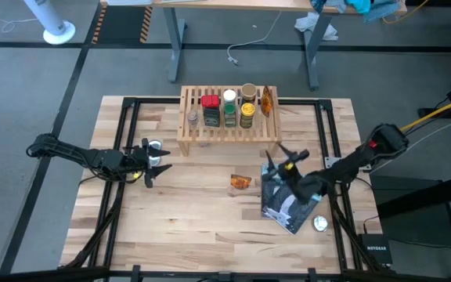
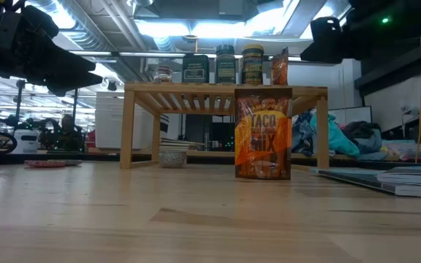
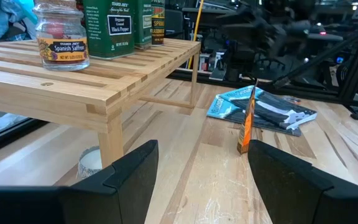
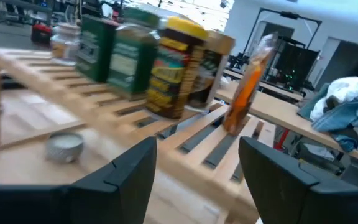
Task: Shelf spices
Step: Remove the orange seasoning pack from the shelf
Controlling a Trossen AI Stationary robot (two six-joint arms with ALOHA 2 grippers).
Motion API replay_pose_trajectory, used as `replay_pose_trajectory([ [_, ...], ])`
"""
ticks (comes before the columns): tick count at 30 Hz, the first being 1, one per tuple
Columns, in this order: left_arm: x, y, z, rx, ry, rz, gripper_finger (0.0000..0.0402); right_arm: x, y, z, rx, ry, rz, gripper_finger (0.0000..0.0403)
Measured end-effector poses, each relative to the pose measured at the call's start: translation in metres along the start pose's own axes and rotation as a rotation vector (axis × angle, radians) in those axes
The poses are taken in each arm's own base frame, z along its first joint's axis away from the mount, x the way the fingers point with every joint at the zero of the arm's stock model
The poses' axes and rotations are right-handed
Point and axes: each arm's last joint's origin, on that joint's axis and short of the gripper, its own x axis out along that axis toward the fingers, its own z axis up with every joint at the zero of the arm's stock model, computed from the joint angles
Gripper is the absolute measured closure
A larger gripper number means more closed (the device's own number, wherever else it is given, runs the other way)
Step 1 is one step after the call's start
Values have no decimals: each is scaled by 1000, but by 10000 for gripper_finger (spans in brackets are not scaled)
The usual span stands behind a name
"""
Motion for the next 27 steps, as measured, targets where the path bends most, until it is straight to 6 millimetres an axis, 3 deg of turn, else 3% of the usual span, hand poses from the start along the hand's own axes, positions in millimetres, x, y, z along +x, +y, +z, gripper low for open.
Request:
replay_pose_trajectory([
  [14, 0, 0, 0, 0, 0, 0, 160, 74, -39, -1, 34, -53, 52, 168],
  [27, 0, 0, 0, 0, 0, 0, 160, 113, -62, -7, 25, -61, 24, 169],
])
